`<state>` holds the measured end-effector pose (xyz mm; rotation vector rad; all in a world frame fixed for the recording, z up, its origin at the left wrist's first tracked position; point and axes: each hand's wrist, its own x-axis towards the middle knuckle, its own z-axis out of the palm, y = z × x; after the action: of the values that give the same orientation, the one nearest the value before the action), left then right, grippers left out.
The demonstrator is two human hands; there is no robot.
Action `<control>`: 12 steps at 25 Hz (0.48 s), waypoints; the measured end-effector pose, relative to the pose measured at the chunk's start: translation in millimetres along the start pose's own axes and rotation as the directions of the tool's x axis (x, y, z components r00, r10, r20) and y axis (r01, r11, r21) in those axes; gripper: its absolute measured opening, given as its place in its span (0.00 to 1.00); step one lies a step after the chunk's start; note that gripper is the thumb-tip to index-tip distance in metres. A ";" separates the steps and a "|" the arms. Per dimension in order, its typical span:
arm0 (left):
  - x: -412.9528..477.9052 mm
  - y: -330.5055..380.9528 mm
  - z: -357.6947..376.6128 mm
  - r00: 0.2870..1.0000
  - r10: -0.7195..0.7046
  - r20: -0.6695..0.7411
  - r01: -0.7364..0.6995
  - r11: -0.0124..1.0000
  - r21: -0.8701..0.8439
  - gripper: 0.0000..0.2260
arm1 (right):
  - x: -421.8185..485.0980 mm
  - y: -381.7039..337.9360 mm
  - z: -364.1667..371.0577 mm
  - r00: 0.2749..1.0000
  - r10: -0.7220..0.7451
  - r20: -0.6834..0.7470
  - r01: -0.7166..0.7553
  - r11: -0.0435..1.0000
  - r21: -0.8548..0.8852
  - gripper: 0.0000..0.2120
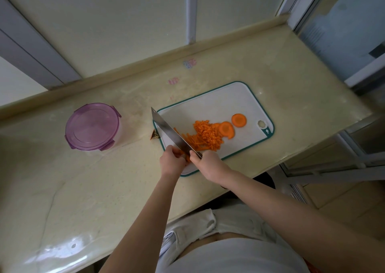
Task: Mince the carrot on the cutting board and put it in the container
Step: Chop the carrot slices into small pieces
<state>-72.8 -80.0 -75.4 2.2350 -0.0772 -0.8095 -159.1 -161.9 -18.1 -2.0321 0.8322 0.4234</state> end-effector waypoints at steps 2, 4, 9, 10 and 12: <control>-1.1 1.1 -0.2 1.000 -0.010 0.005 0.010 1.000 -0.002 0.05 | 2.8 2.2 -2.5 0.999 -0.001 0.036 0.000 1.000 0.017 0.26; -2.5 2.8 -0.5 1.000 -0.009 0.002 0.009 1.000 0.001 0.05 | 5.3 1.3 -6.5 0.997 0.016 0.074 -0.019 0.999 0.041 0.25; -4.0 3.5 0.6 1.000 -0.018 -0.006 0.018 1.000 -0.005 0.05 | 0.2 11.3 -10.5 0.989 0.104 0.110 -0.109 0.993 0.039 0.24; -3.5 2.9 0.5 1.000 -0.020 -0.002 0.020 1.000 -0.009 0.05 | -3.6 16.3 -8.8 0.988 0.110 0.105 -0.115 0.992 0.042 0.24; -2.3 1.5 -0.1 1.000 -0.019 0.004 0.020 1.000 -0.011 0.05 | -10.4 22.3 -5.4 0.989 0.112 0.098 -0.118 0.991 0.066 0.24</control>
<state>-74.3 -80.4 -73.1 2.2275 -0.0527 -0.8226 -182.2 -171.0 -22.5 -1.8894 0.8968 0.5425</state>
